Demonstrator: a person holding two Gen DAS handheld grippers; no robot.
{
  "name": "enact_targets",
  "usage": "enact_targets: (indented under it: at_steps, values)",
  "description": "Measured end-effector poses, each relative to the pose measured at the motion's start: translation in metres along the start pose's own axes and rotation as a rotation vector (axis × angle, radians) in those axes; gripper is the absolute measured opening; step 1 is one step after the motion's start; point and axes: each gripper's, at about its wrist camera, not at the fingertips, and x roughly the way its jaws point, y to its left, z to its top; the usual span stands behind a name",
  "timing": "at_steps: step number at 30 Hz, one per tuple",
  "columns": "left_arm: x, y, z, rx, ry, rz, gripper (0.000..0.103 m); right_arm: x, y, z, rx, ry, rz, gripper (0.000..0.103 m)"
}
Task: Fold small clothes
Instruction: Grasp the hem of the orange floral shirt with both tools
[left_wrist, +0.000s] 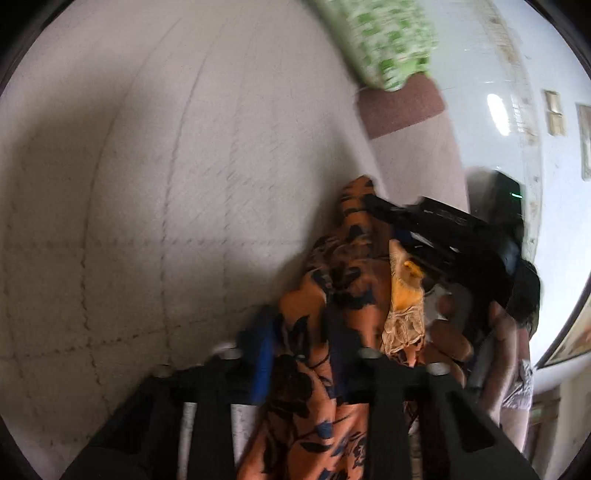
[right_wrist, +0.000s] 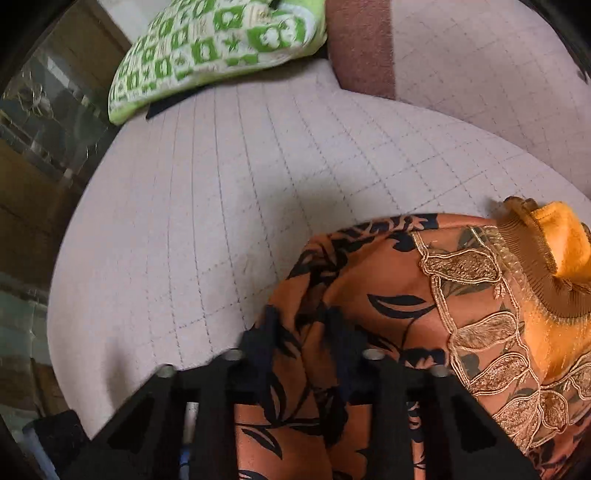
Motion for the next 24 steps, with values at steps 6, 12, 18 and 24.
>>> enact_targets:
  at_steps: [6,12,18,24]
  values:
    - [-0.051,0.002,0.011,0.013,-0.212,-0.112,0.006,-0.046,0.003,-0.003,-0.019,-0.099,0.02,0.005]
    - [-0.053,0.014,0.026,0.052,-0.293,-0.032,0.01,-0.075,0.024,0.015,-0.048,-0.208,0.134,0.003]
    - [-0.022,0.044,0.042,0.014,-0.216,0.088,0.032,-0.051,0.01,-0.02,0.007,-0.11,0.101,0.012]
    - [-0.056,0.036,0.035,0.054,-0.161,0.023,0.05,-0.137,-0.022,-0.175,0.082,-0.151,0.163,0.055]
